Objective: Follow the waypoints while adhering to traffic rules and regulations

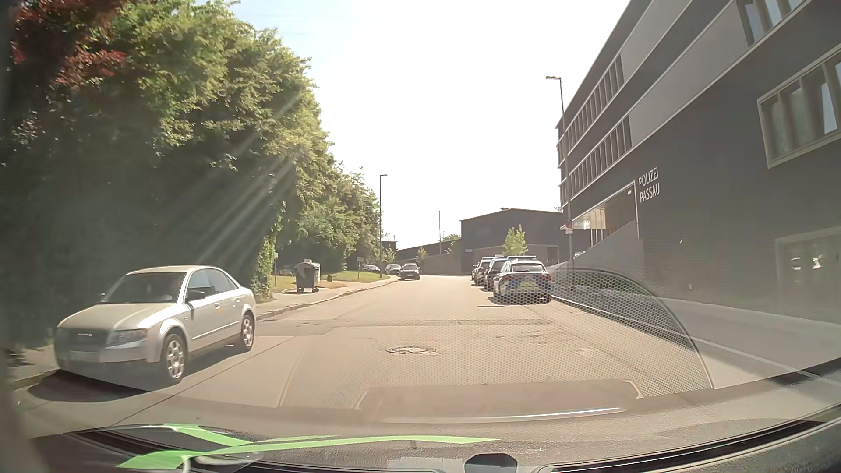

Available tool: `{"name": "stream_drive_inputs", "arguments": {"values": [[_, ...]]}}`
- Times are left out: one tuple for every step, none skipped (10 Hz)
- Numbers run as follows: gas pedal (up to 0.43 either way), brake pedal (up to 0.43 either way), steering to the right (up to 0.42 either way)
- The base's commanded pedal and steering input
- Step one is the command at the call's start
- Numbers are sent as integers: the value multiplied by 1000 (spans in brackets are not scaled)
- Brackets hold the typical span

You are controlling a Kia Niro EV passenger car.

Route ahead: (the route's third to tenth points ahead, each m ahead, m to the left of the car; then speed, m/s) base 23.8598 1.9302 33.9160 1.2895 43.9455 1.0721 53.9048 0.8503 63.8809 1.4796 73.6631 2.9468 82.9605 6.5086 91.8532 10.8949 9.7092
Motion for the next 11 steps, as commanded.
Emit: {"name": "stream_drive_inputs", "arguments": {"values": [[0,0,-3],[0,0,-3],[0,0,-3],[0,0,-3],[0,0,-4],[0,0,-3],[0,0,-4],[0,0,-6],[0,0,-9],[0,0,-9],[0,0,-9]]}}
